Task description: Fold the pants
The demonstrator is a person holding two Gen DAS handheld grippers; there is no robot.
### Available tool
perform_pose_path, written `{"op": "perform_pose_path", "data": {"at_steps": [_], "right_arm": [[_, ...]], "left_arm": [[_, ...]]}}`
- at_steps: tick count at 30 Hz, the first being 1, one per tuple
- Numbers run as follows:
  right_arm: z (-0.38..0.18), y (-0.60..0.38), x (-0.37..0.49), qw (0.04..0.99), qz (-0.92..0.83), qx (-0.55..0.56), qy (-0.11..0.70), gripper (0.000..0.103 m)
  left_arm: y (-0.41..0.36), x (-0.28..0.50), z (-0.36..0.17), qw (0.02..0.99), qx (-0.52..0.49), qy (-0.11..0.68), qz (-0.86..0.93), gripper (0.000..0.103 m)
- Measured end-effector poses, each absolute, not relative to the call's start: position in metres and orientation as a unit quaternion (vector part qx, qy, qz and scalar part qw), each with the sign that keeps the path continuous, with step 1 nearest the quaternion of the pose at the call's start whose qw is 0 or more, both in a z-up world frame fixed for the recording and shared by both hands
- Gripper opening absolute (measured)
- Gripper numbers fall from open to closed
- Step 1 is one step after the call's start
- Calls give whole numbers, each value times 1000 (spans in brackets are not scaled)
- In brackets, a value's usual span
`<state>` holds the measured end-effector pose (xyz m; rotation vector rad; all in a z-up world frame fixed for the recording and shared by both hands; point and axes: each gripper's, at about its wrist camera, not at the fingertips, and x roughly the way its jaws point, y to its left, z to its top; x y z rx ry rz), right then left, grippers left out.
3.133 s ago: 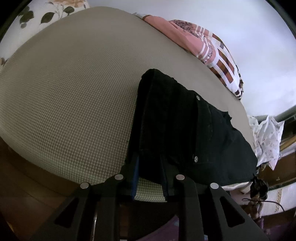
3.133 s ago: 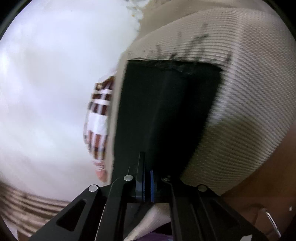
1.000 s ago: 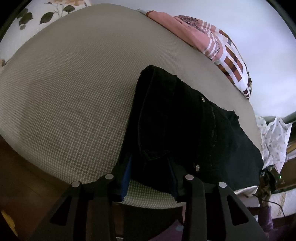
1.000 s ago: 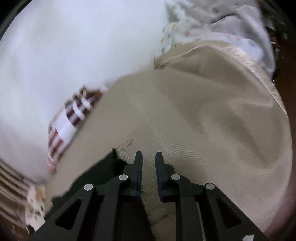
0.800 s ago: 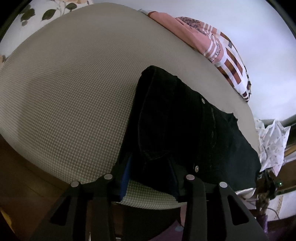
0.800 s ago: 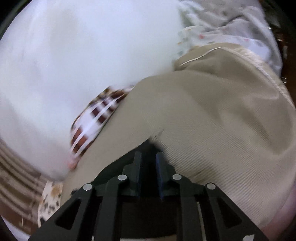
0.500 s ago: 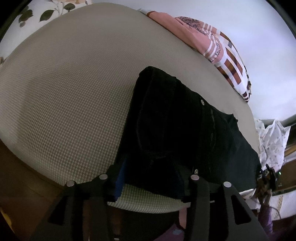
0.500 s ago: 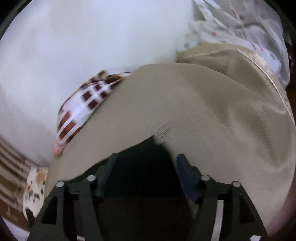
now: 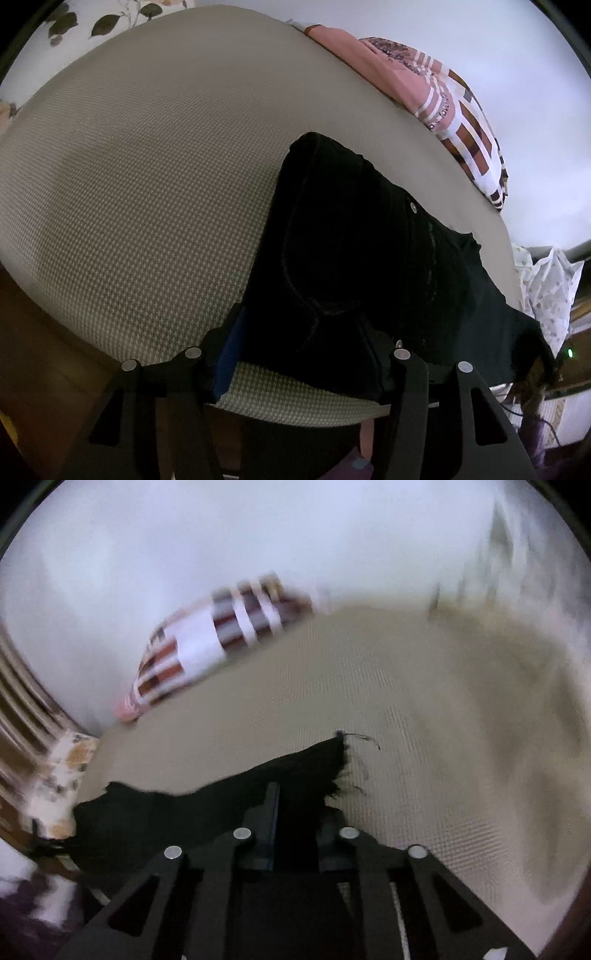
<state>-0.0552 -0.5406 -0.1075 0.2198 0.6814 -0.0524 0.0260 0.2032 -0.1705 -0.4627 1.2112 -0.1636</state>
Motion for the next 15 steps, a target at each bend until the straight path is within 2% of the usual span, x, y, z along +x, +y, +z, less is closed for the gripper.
{"op": "perform_pose_path", "data": {"at_steps": [3,6,11,13,14,15], "right_arm": [[-115,-506,-74,940,-95,-30,325,12],[-132,-507,-79,930,-129,-60,339,12],[-115,-539,-105,942,-55,133,302,13],[-103,-537,-113,945,-13,163,282,12],[-100,-543,-116,945,-27,172,276,15],[-102,-553,-116,941,-45,183,281,39]], "left_arm": [[201,30,-170,792,-210,569,-74,57],[198,32,-170,790,-207,572,-72,58],[198,32,-171,791,-209,571,-70,58],[197,31,-171,792,-209,570,-70,58],[198,31,-171,791,-212,569,-70,58],[198,30,-171,791,-213,569,-70,58]]}}
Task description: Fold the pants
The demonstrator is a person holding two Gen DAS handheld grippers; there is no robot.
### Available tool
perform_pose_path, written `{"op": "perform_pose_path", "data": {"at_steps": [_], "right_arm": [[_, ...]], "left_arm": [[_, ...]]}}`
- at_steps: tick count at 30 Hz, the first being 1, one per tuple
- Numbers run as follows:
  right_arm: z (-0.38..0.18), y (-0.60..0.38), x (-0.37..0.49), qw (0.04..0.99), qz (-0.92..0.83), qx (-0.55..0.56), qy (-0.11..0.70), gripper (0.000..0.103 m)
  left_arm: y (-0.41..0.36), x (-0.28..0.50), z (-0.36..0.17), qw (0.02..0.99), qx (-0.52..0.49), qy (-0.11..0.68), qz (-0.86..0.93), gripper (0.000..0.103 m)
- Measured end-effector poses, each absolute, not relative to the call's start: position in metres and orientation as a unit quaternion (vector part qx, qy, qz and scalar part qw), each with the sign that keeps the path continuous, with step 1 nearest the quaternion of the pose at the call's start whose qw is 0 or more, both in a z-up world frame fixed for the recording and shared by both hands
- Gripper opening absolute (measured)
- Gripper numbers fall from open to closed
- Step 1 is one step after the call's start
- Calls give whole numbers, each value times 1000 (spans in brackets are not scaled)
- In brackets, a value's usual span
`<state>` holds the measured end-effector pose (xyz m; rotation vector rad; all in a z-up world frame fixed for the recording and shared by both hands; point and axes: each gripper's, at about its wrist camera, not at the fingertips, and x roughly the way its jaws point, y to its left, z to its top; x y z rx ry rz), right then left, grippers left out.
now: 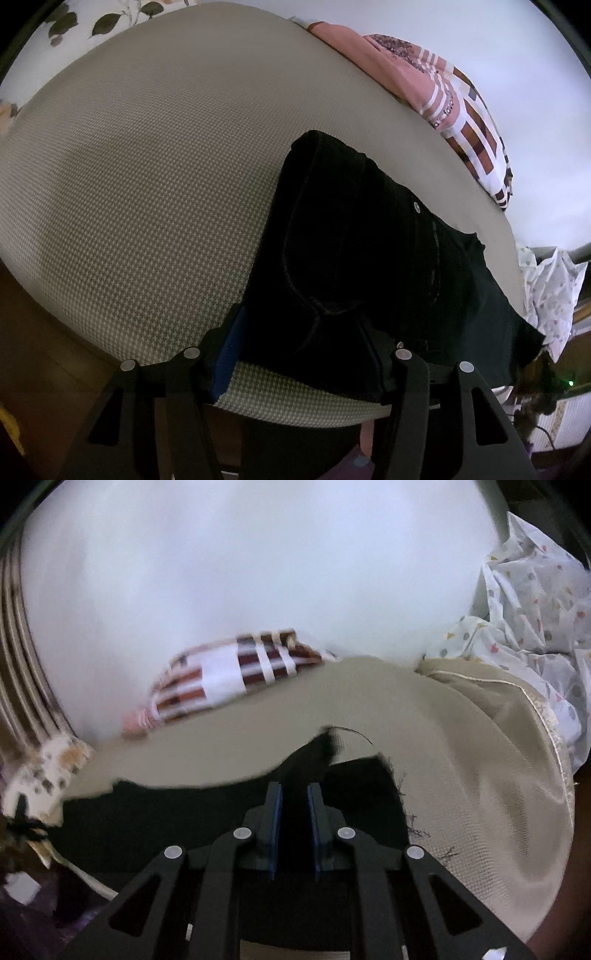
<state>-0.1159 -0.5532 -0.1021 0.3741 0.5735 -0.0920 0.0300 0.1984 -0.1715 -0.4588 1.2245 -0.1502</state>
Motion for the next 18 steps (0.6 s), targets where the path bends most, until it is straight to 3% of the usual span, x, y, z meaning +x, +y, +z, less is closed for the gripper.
{"op": "perform_pose_path", "data": {"at_steps": [1,2,6,10,14,15,16,17,18], "right_arm": [[-109,-572,-111,931,-61,209,292,76],[-119,-597,-104,915,-69,257,304,86],[-151,-652,-80,868,-52,361,337,87],[-170,-657,-46,846,-10,370,384,87],[-175,-632,-14,855,-13,296,427,85],[-174,-625,-10,857,-2,285,429,65],[-176,-617,-5,857,-5,264,443,29],[-176,-610,-3,863,-14,242,444,26],[-170,-604,-6,872,-12,237,427,12]], "left_arm": [[199,29,-171,791,-214,569,-70,58],[200,28,-171,791,-214,569,-71,58],[199,28,-171,790,-215,570,-67,58],[198,28,-170,791,-215,569,-64,58],[197,30,-170,789,-212,573,-62,58],[198,30,-171,789,-213,574,-62,59],[198,31,-171,788,-213,574,-62,59],[197,31,-171,787,-213,575,-61,59],[198,32,-170,787,-212,576,-62,59]]}}
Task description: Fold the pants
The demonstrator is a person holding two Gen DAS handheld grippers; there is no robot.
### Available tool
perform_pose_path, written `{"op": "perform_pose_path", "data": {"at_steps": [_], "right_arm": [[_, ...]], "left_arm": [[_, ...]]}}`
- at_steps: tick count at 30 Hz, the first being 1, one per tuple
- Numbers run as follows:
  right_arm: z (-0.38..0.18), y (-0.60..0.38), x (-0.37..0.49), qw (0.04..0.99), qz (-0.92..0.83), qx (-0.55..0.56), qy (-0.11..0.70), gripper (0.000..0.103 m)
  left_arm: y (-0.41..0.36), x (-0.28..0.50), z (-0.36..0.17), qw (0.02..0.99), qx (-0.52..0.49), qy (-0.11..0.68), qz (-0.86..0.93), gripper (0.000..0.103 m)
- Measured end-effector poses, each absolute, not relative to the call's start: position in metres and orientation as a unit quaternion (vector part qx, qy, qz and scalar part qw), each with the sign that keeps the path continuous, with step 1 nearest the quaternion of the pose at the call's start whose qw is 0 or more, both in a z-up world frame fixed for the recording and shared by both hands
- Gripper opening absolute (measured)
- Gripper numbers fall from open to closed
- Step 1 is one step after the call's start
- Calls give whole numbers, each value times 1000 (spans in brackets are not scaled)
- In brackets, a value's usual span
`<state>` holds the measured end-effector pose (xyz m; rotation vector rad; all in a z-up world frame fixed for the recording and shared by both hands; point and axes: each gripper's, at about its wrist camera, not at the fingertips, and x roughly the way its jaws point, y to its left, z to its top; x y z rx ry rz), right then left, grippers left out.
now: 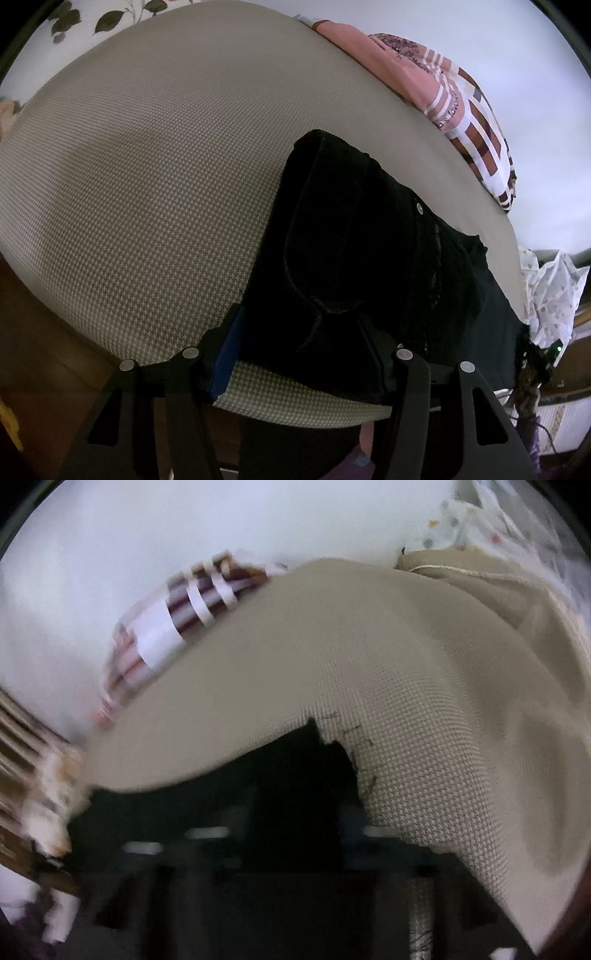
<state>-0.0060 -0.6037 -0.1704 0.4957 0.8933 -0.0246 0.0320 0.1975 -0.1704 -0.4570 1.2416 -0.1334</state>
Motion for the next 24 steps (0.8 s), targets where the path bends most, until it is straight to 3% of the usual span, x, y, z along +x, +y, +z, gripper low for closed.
{"op": "perform_pose_path", "data": {"at_steps": [3,6,8,11,13,14,24], "right_arm": [[-149,-598,-28,901,-37,216,375,6],[-168,-620,-40,877,-126,194,422,8],[-177,-647,-67,863,-124,288,395,8],[-169,-672,-139,857,-87,429,274,14],[-179,-671,-179,828,-48,512,224,25],[-186,-665,-194,816,-34,535,216,25],[-228,-601,-205,772,15,601,208,25]], "left_arm": [[197,35,-171,787,-212,576,-63,59],[198,37,-171,787,-211,575,-68,60],[200,37,-171,787,-215,574,-72,60],[203,35,-172,789,-227,566,-75,61],[205,34,-173,791,-233,561,-76,62],[205,33,-173,791,-235,559,-78,62],[208,30,-174,791,-250,553,-79,63]]}}
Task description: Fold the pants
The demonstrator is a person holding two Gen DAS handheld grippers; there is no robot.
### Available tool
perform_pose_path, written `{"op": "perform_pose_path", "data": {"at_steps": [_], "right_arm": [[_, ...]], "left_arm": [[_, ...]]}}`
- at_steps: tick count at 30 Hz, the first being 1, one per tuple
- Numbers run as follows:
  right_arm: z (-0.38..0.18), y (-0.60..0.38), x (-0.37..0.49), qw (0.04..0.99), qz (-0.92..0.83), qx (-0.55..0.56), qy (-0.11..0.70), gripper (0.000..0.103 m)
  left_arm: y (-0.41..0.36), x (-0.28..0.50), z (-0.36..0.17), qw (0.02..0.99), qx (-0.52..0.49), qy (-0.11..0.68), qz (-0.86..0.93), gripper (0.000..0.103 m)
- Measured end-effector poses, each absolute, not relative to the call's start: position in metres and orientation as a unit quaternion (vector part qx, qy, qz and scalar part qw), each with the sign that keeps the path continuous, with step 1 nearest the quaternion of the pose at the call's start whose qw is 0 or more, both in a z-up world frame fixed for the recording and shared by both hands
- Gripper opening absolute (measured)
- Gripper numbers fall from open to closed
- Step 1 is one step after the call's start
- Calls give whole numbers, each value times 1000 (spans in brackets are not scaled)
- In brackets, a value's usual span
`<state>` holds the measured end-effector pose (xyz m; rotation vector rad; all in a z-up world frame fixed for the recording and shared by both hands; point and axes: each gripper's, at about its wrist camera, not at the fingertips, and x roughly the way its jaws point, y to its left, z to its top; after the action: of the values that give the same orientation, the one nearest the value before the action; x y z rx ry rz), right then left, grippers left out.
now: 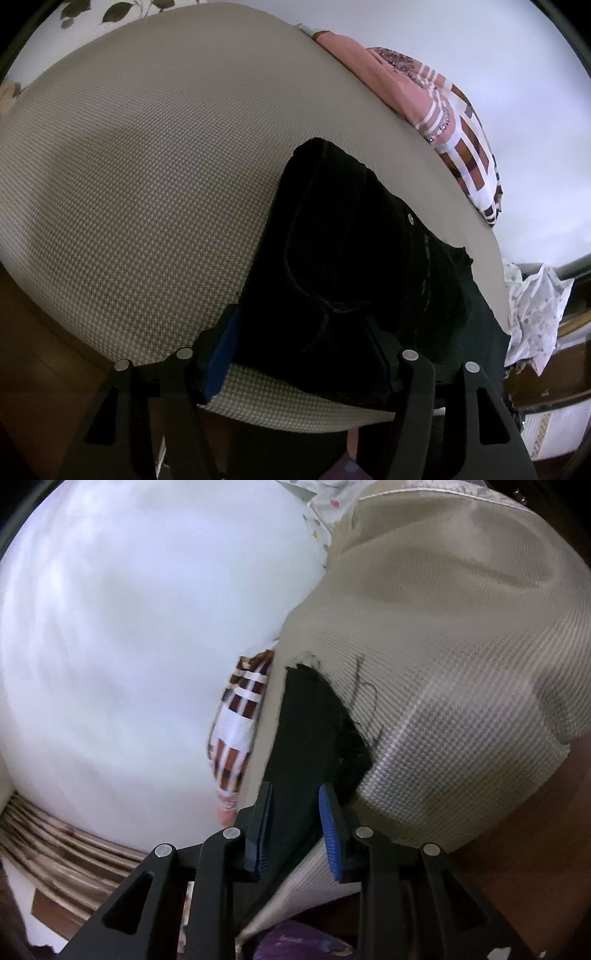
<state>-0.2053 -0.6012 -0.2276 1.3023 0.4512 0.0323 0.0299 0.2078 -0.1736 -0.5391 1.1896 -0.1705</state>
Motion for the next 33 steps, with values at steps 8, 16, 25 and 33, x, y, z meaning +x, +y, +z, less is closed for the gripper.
{"op": "perform_pose_path", "data": {"at_steps": [8,16,25,33], "right_arm": [[-234,-612,-192,768,-6,599,226,26],[-226,-610,-183,788,-43,556,261,7],[-220,-604,-193,801,-95,523,276,1],[-210,-608,-195,780,-155,535,285,8]], "left_arm": [[210,27,-175,795,-263,541,-80,64],[210,28,-175,793,-265,543,-81,65],[213,23,-176,796,-273,532,-90,66],[218,21,-175,795,-292,522,-100,67]]}}
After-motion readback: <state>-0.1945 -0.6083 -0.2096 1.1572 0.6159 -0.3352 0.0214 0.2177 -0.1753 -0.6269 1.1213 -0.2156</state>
